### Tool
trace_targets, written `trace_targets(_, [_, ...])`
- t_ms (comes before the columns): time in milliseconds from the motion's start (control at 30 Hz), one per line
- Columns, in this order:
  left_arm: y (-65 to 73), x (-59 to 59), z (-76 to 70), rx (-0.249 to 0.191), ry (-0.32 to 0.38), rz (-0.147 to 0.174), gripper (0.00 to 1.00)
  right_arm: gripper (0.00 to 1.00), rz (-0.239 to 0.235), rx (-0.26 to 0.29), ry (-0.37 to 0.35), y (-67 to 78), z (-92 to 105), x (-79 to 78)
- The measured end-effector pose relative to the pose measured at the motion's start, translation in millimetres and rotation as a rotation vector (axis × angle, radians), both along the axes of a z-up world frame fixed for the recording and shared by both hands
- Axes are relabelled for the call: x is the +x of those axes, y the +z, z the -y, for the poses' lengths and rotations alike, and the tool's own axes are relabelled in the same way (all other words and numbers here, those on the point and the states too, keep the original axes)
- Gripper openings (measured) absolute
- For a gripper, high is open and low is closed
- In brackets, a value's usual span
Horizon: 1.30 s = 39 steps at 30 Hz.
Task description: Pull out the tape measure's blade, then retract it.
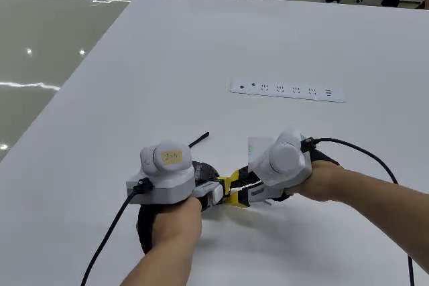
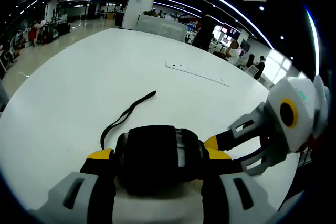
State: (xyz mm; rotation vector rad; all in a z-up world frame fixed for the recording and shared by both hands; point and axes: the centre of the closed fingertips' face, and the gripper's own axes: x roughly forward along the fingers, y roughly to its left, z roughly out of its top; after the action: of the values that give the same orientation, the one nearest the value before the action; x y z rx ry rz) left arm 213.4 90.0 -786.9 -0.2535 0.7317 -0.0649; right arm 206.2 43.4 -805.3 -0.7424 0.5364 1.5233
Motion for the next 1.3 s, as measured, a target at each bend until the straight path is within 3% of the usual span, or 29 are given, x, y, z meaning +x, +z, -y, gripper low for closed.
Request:
trace_targets(367, [-1.1,0.0,2.8,0.018,-0.021,0.002,0.63,0.15,-0.006,0.003,-0.034,-6.6,0.5,2.2])
trace_targets(700, [0.5,-2.0,3.1,0.023,-0.032,0.004,0.63,0.15,-0.019,0.017,-0.057,-2.3,1.3,-1.8])
trace_targets(1300, [2.8,-0.6,1.6,0.043,-0.060,0.013,0.64,0.16,0.001,0.009,-0.038,-3.5,0.6,-1.1])
